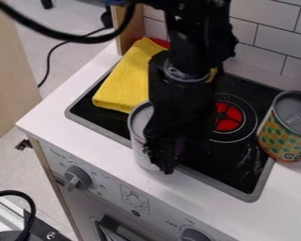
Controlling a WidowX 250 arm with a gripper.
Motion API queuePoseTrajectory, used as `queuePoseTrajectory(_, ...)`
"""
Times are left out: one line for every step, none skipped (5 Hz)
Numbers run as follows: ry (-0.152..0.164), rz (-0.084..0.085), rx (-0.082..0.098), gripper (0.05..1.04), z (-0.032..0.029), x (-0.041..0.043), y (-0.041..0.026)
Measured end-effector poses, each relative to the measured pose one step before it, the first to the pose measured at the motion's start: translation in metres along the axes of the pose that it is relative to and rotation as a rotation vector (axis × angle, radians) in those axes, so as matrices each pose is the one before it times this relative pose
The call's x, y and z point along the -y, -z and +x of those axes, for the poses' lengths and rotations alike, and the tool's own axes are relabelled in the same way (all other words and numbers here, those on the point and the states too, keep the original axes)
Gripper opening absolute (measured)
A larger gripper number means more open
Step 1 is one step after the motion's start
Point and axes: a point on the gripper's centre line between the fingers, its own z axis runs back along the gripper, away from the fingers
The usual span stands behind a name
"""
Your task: Put the silver tin on the left edge side of the burner
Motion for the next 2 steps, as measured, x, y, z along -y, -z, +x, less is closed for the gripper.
queuePoseTrajectory(-0.0016, 0.0088, 0.0000, 0.996, 0.01111, -0.00152, -0.00043)
queuePoseTrajectory(0.0010, 0.0005, 0.0192, 0.997, 0.01580, -0.00045, 0.00026)
